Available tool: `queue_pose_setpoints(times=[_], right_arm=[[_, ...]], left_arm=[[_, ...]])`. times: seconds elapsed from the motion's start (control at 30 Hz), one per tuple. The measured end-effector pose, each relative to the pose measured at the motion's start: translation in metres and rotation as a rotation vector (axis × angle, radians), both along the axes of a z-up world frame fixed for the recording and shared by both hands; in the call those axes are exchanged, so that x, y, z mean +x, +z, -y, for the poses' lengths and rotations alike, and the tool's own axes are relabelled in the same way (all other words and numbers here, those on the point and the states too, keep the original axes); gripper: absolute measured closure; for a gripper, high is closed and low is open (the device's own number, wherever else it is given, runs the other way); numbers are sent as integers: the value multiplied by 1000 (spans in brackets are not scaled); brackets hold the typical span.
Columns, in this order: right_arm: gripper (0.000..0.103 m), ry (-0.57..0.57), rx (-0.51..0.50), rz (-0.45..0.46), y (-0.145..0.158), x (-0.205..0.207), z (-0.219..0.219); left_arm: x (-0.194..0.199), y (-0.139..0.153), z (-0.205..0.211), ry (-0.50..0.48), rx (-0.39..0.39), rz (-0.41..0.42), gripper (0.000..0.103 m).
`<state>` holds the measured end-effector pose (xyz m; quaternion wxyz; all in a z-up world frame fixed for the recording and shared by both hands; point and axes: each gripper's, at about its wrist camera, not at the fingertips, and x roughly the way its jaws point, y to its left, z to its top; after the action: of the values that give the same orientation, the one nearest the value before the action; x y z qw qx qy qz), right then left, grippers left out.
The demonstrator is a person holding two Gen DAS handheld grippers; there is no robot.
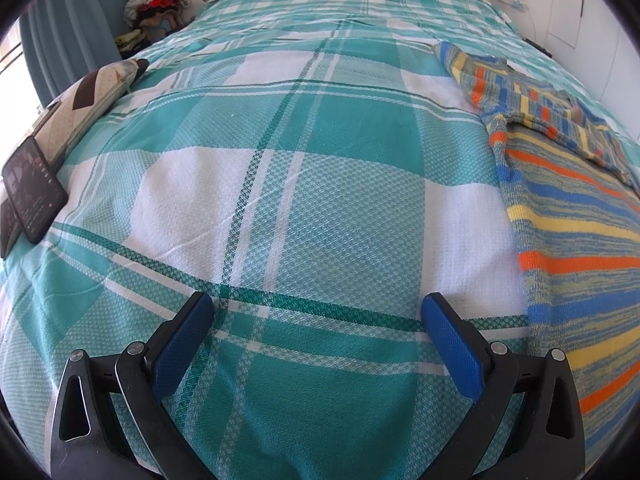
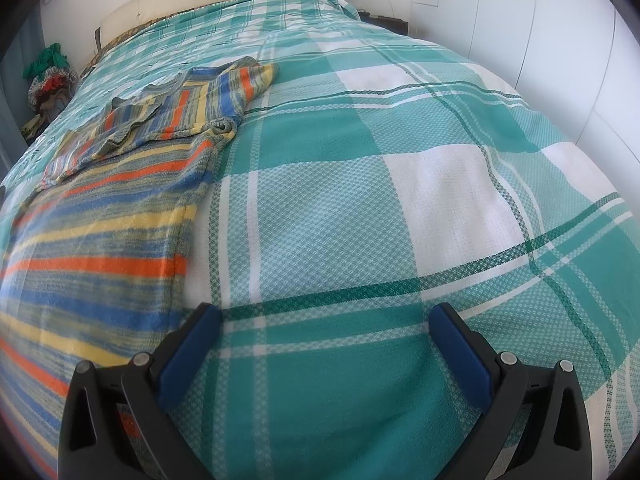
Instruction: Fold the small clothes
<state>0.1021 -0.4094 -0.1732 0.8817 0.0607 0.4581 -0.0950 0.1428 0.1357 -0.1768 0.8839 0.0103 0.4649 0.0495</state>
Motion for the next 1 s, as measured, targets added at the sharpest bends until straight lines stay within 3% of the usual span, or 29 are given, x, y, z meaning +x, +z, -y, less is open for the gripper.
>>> queue_pose_setpoints(times=[1.0], right_arm=[[0,1,-4,1,0,0,-1]], left_arm=[[1,1,1,4,11,-1,0]])
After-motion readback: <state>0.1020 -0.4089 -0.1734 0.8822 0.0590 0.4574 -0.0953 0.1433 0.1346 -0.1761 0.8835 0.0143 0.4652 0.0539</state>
